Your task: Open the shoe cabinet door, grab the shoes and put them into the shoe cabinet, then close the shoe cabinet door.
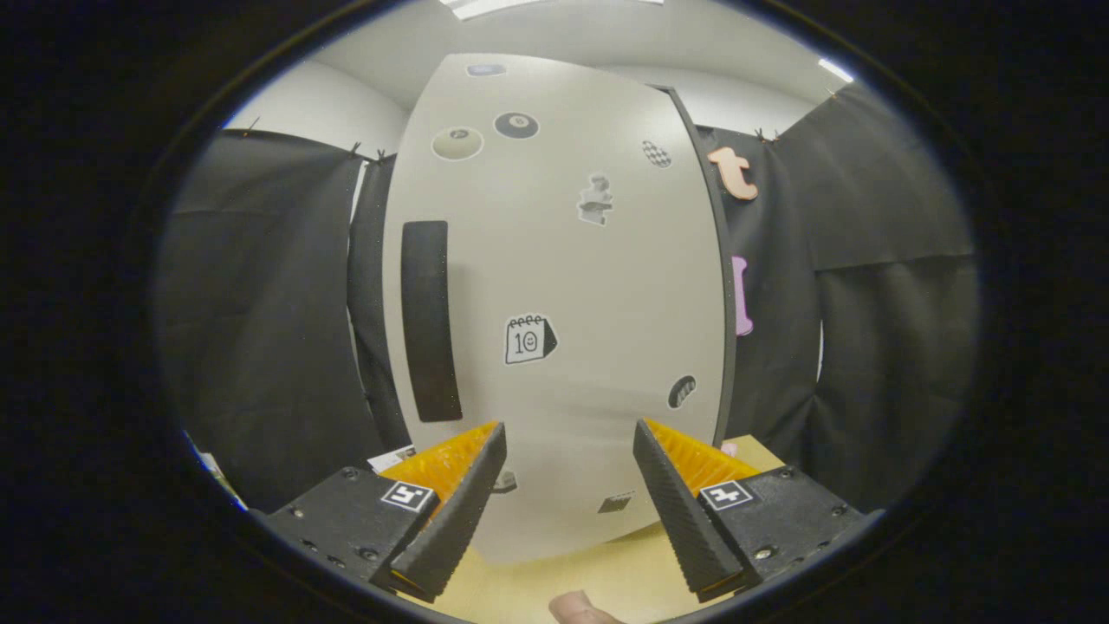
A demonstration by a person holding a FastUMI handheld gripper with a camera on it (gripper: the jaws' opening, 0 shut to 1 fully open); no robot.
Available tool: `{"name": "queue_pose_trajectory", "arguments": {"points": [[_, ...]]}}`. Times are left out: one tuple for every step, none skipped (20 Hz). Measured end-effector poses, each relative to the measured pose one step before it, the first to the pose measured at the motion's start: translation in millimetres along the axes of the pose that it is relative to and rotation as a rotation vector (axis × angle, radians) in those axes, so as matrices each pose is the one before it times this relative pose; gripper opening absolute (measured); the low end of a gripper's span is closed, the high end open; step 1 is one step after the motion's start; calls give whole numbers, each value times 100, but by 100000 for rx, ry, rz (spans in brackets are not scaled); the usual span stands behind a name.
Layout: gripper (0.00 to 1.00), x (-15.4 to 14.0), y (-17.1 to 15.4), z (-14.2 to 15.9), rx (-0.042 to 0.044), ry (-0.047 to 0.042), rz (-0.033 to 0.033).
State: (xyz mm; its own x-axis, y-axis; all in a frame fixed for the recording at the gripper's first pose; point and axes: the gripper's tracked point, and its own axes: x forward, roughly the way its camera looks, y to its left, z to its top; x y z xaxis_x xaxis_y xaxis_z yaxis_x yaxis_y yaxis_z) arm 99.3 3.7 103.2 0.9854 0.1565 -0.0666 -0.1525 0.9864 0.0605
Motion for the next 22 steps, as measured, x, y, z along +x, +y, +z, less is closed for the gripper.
{"name": "queue_pose_trajectory", "arguments": {"points": [[97, -1288, -247, 61, 1539, -1135, 1123], [97, -1234, -245, 54, 1117, -196, 523], [97, -1316, -133, 150, 453, 43, 666], [97, -1255, 110, 191, -108, -174, 1966], [97, -1383, 164, 360, -206, -748, 2132], [97, -1439, 138, 223, -198, -1113, 1861], [97, -1593, 85, 251, -156, -1656, 1500], [97, -1413, 66, 196, -932, -1402, 1082], [97, -1403, -91, 145, -1211, -961, 115], [97, -1409, -565, -214, -1436, 388, -2357], [97, -1301, -721, -73, -1285, -288, -3251], [97, -1058, -394, -26, -1210, -228, -1675], [97, -962, -13, -69, -921, -870, 345], [97, -1012, 50, -199, -941, -437, 1356], [97, -1041, -88, -319, -636, 58, 1414], [97, -914, -79, -243, -667, -17, 1024], [97, -873, -240, -336, -1014, 461, 667], [97, -826, -186, -185, -47, -47, 402], [97, -663, -185, -150, 503, -25, 390], [97, -595, -158, -57, 954, -344, 145], [97, -349, -144, -8, 694, -78, 153], [97, -303, -134, -64, -137, 278, 91]]}}
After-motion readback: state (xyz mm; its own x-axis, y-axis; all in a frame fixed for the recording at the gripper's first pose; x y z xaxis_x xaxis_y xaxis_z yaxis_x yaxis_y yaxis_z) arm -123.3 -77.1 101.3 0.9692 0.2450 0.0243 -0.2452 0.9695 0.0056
